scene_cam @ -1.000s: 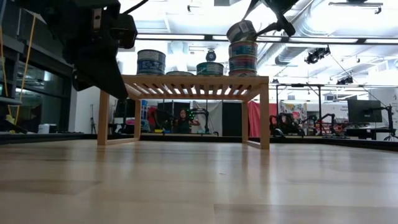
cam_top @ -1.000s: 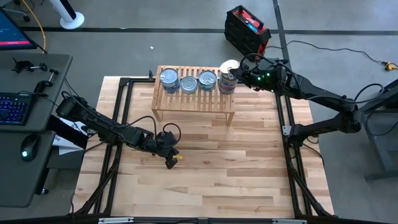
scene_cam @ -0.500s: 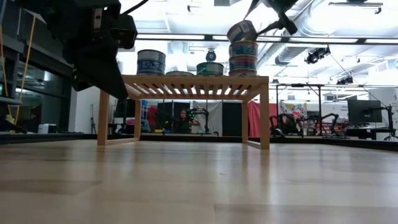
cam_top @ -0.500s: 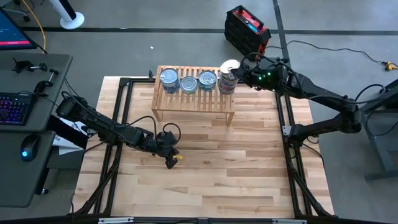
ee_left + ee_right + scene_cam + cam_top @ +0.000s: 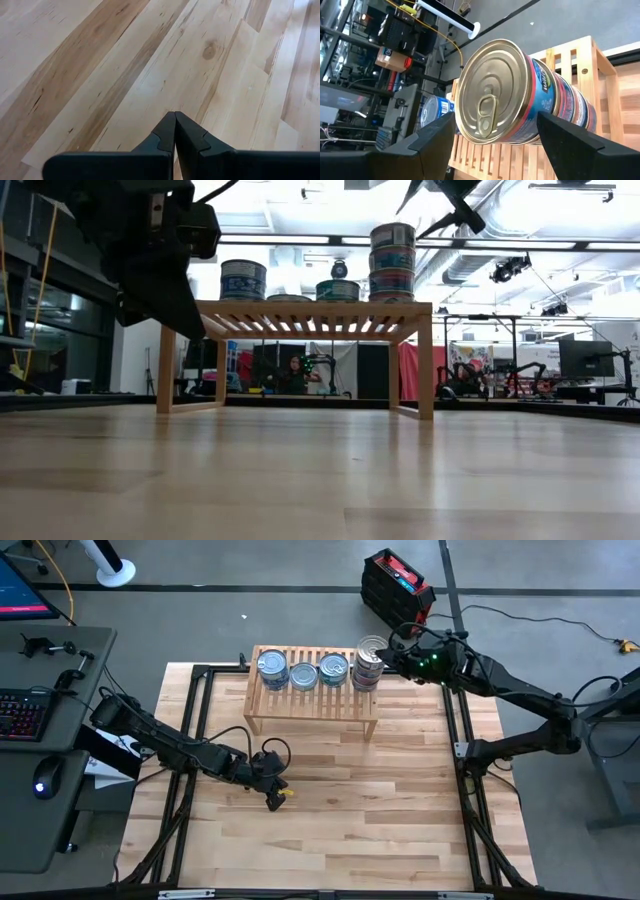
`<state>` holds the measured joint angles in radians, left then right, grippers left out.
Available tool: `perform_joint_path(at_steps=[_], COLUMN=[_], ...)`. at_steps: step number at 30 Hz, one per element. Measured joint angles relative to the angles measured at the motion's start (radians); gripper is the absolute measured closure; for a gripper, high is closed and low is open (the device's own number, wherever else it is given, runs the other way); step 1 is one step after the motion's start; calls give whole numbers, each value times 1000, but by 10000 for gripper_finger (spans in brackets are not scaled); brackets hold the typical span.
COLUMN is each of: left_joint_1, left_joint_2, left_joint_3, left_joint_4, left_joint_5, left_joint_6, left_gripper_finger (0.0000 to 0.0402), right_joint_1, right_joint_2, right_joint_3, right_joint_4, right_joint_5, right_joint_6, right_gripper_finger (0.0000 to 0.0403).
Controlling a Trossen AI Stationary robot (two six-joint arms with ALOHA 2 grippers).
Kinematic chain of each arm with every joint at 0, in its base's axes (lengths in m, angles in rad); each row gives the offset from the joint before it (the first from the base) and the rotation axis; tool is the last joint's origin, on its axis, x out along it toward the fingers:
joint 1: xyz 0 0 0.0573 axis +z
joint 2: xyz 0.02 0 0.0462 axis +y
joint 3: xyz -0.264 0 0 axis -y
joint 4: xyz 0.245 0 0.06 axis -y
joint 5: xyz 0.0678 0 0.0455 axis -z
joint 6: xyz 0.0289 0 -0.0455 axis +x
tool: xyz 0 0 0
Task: Stack canned seafood by type on shelf
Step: Stack the blue-pink tuna can on top of the other blue-pink tuna can on the shelf, then return to Home Position
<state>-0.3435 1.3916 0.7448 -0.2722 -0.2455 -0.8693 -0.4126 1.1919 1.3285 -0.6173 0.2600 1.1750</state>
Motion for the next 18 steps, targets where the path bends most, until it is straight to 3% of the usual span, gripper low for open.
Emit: perform_joint_path(at_steps=[6, 10, 13, 18], left_joint_1=[0, -1, 11, 80], left_joint_2=[-11, -105, -181, -276], left_joint_3=[15, 106, 197, 348], left_joint_4=[-7, 10, 4, -16], left_joint_5=[57, 99, 11, -190], left_joint_6=[-2, 129, 296, 577], left_gripper_finger=[402, 401, 401, 401], right_joint_1=[0, 0, 13, 94], right_joint_2=[-31, -114, -184, -285], right_joint_3=[0, 1, 1, 2], right_joint_4=[13, -3, -50, -208], right_joint_5=[-21, -22, -32, -63], right_joint_6=[-65, -212, -331, -366], right_gripper_finger=[133, 133, 133, 133])
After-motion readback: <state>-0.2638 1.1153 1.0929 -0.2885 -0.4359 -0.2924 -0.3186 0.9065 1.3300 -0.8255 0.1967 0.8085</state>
